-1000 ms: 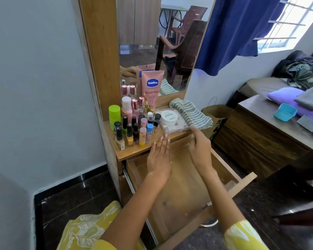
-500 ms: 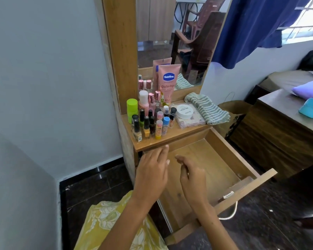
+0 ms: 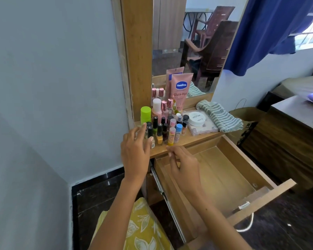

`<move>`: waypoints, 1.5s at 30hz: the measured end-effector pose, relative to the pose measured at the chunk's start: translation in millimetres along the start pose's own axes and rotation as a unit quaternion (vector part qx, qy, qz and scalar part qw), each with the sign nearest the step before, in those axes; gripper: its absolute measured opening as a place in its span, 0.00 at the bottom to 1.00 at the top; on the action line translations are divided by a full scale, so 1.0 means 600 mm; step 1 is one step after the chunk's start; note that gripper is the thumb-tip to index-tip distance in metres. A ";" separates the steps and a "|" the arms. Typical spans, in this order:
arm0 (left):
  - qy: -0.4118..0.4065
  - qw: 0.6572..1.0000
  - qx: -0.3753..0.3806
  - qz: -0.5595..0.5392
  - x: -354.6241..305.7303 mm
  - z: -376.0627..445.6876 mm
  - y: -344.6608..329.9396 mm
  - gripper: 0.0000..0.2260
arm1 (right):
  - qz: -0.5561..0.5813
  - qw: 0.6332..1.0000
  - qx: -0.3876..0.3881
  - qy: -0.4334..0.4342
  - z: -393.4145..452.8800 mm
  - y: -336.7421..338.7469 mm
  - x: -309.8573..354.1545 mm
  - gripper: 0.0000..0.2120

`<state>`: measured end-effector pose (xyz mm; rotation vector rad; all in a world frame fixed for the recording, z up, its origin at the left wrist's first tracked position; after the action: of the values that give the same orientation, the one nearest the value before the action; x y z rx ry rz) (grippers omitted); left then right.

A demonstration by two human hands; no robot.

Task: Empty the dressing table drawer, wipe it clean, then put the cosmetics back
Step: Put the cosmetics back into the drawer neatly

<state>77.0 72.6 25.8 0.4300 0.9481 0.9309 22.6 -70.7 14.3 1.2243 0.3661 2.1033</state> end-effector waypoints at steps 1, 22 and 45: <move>-0.005 1.000 0.001 -0.009 0.000 0.004 -0.003 0.18 | 0.002 1.000 0.002 0.005 0.000 0.001 -0.001 0.10; -0.043 0.982 0.106 -0.151 -0.070 -0.051 0.009 0.16 | 0.028 0.989 0.074 -0.123 -0.009 0.018 -0.054 0.11; -0.031 0.999 0.014 -0.018 -0.016 -0.002 -0.003 0.17 | 0.010 0.951 0.196 -0.238 -0.011 -0.077 -0.128 0.09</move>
<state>74.3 63.3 28.8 0.4625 0.9098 0.8685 61.8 -87.1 -64.7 1.9169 0.5646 1.7156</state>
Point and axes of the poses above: each hand's wrist, its own z-axis towards the middle knuckle, its own y-axis out of the back of the hand, x = y × z, the point moved 4 cm from there along z, towards the middle knuckle, and after that the axes turned 6 degrees about z, right-handed, at the moved point
